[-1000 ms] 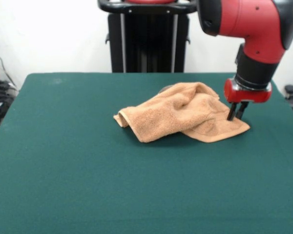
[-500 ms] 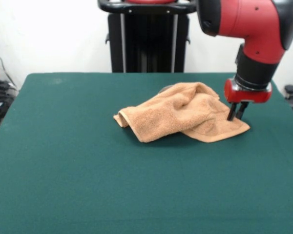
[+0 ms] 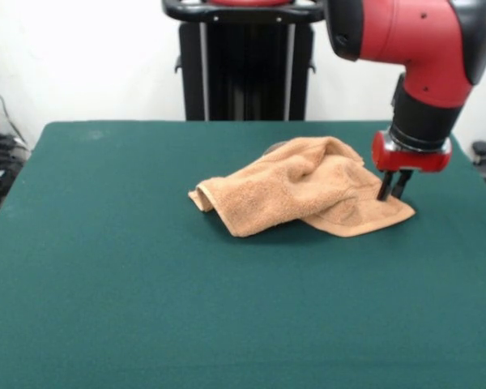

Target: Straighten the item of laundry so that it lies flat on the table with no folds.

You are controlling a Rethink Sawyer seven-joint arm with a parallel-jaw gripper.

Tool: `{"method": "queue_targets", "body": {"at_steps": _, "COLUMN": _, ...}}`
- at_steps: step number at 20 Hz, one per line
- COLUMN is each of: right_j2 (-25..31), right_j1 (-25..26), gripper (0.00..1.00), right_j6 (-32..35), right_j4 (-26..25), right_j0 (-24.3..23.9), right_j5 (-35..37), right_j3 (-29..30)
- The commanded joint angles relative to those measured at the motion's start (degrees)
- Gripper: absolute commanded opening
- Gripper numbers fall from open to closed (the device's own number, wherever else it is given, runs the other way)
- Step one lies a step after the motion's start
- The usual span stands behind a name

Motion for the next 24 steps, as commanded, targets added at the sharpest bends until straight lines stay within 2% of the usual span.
{"method": "queue_targets", "body": {"at_steps": 1, "right_j2": 7.1, "right_j1": 6.6, "gripper": 0.00, "right_j6": 15.4, "right_j4": 5.6, "right_j0": 2.8, "right_j5": -1.1, "right_j3": -5.0}}
{"method": "queue_targets", "body": {"at_steps": 7, "right_j2": 4.4, "right_j1": 4.9, "gripper": 0.00, "right_j6": 13.4, "right_j4": 3.0, "right_j0": 5.5, "right_j5": 1.9, "right_j3": -2.8}}
{"method": "queue_targets", "body": {"at_steps": 15, "right_j2": 7.2, "right_j1": 0.9, "gripper": 0.00, "right_j6": 12.1, "right_j4": 2.4, "right_j0": 3.5, "right_j5": 0.2, "right_j3": 4.2}}
{"method": "queue_targets", "body": {"at_steps": 24, "right_j2": 10.4, "right_j1": 0.6, "gripper": 0.00, "right_j6": 12.7, "right_j4": 4.1, "right_j0": 2.7, "right_j5": -0.7, "right_j3": 3.5}}
